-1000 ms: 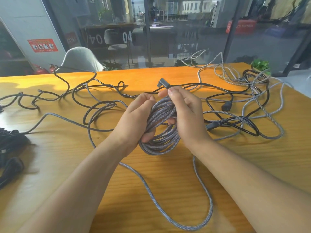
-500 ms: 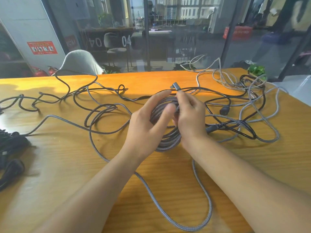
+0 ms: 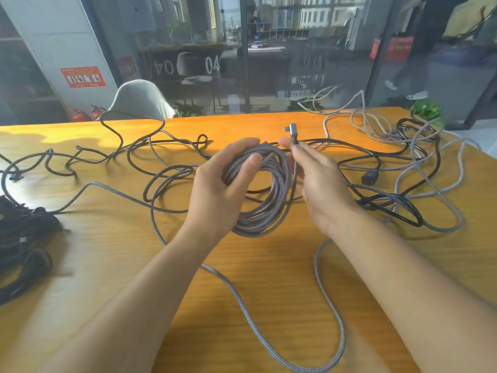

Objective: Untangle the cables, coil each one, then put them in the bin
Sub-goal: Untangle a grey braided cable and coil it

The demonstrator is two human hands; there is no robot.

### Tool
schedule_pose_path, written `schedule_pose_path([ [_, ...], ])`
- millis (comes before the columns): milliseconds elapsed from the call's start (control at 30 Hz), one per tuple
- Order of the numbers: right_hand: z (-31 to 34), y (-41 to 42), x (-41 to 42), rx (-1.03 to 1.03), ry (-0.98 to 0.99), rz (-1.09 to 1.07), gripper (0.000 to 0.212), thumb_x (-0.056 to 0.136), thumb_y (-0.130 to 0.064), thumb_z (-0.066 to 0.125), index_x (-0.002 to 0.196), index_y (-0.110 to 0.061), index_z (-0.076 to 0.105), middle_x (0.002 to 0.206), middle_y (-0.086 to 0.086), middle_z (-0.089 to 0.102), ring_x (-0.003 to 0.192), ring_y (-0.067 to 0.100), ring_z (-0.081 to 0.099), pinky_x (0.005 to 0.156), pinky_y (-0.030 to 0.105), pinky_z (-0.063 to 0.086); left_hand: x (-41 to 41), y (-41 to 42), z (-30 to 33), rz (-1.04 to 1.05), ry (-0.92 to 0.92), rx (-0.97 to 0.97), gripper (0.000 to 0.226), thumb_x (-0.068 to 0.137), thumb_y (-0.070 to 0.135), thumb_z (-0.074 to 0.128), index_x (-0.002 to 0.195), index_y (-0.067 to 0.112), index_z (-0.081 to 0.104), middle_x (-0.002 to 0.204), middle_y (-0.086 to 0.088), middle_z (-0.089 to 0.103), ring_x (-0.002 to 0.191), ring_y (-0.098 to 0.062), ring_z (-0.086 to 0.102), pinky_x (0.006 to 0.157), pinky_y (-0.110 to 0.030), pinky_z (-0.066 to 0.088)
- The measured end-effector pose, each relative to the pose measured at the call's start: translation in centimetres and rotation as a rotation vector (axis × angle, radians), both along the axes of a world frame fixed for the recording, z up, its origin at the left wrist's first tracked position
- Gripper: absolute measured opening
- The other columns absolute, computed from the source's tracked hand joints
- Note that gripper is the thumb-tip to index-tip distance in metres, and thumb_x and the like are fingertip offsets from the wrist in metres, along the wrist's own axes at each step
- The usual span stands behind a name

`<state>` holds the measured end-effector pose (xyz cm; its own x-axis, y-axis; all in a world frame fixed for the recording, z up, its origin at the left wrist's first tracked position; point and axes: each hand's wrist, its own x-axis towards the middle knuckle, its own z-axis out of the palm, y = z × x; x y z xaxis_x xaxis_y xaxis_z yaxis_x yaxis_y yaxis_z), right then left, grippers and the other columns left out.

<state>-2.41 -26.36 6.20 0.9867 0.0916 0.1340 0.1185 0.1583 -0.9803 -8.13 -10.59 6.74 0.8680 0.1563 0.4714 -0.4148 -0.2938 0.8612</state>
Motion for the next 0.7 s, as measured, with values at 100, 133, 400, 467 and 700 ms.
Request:
schedule_pose_path([
  [100,-0.4,-1.5,1.2,-0.018,0.086,0.076,0.022,0.106,-0.021,0.06,0.122,-0.018,0.074,0.082,-0.004,0.06,0.067,0.011,0.056,0.059,0.024,0.052,0.2,0.5,0.2,-0.004,0.006,-0.108,0.025,0.105,0.029,0.061,0.128,0.026,0.07,0.064,0.019,0.057,0.051,-0.006,0.046,0.054,-0.023,0.036],
  [133,-0.5,-1.8,1.3,-0.047,0.101,0.087,0.019,0.104,-0.021,0.064,0.12,-0.017,0.074,0.079,-0.005,0.062,0.062,0.009,0.054,0.056,0.023,0.05,0.2,0.6,0.2,-0.02,0.01,-0.161,0.024,0.106,0.029,0.06,0.127,0.027,0.07,0.062,0.016,0.051,0.05,-0.017,0.039,0.049,-0.031,0.031],
  [400,-1.0,-1.6,1.5,-0.222,0.087,0.236,0.018,0.105,-0.008,0.059,0.113,-0.013,0.074,0.09,0.003,0.06,0.063,0.009,0.044,0.056,0.023,0.041,0.0,0.7,0.5,-0.07,0.036,-0.271,0.022,0.106,0.029,0.059,0.126,0.027,0.07,0.064,0.011,0.045,0.052,-0.02,0.028,0.046,-0.031,0.025],
  [467,-1.1,-1.4,1.6,-0.243,0.06,0.324,0.025,0.106,-0.003,0.055,0.117,-0.013,0.075,0.095,0.005,0.06,0.073,0.016,0.042,0.063,0.026,0.04,0.1,1.0,0.6,-0.05,0.037,-0.263,0.022,0.106,0.029,0.059,0.125,0.027,0.07,0.064,0.014,0.048,0.05,-0.014,0.034,0.045,-0.028,0.029],
  [700,-0.6,-1.1,0.9,-0.023,0.145,0.461,0.035,0.105,-0.003,0.047,0.102,-0.01,0.082,0.122,0.035,0.063,0.1,0.033,0.046,0.088,0.048,0.029,0.1,1.0,0.5,-0.052,0.059,-0.269,0.021,0.106,0.032,0.058,0.124,0.029,0.071,0.06,0.015,0.046,0.05,-0.011,0.035,0.045,-0.026,0.029],
])
